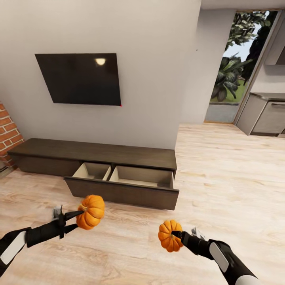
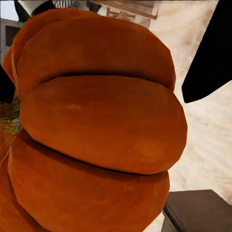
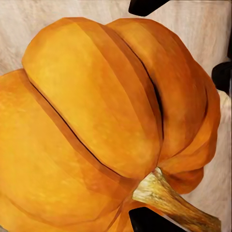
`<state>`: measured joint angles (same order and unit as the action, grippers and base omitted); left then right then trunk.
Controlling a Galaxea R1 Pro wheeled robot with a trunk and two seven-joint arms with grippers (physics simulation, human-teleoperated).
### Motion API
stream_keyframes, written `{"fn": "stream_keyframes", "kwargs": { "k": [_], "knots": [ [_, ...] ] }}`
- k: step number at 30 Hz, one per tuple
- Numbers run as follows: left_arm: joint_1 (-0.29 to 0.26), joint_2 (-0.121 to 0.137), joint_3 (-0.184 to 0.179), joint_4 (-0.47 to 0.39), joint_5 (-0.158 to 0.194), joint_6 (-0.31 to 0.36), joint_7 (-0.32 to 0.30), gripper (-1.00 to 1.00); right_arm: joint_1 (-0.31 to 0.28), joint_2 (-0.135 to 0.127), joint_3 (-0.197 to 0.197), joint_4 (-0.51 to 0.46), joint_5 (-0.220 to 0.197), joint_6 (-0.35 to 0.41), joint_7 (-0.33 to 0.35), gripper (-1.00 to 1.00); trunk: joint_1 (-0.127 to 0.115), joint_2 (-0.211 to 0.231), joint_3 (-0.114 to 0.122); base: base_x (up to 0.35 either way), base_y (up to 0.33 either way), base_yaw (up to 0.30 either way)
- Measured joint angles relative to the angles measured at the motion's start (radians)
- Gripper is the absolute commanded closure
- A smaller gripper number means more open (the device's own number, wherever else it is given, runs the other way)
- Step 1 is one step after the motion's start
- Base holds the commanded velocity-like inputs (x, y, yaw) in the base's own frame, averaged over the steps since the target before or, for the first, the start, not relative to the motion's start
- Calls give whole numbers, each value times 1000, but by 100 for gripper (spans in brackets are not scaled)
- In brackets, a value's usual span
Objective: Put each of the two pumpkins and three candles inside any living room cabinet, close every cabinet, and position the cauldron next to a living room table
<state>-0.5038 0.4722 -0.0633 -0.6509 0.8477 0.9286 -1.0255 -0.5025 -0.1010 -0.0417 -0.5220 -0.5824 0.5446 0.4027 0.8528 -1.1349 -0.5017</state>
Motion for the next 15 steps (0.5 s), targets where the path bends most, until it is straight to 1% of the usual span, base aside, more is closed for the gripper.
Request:
{"fn": "stream_keyframes", "kwargs": {
  "k": [2,4,6,8,11,14,15],
  "knots": [
    [0,-6,0,-12,1,0,68,100,0,1,41,-24,-1,4,-10,100,-8,14,6,0,0,0],
    [0,-17,0,-30,1,0,133,100,0,2,93,-51,1,8,-35,100,-15,28,13,0,0,0],
    [0,-30,0,-68,7,3,204,100,0,4,145,-78,3,9,-96,100,-23,42,19,0,0,0],
    [0,-53,-1,-115,7,2,297,100,0,11,177,-110,2,12,-186,100,-31,56,25,0,0,0],
    [0,-97,-2,-189,7,3,485,100,0,43,198,-171,-6,19,-328,100,-42,77,35,0,0,0],
    [0,-137,-3,-254,11,4,688,100,0,60,204,-204,6,22,-433,100,-54,98,44,0,0,0],
    [0,-154,-3,-276,13,4,778,100,0,68,204,-210,10,24,-471,100,-58,105,47,0,0,0]
  ]
}}
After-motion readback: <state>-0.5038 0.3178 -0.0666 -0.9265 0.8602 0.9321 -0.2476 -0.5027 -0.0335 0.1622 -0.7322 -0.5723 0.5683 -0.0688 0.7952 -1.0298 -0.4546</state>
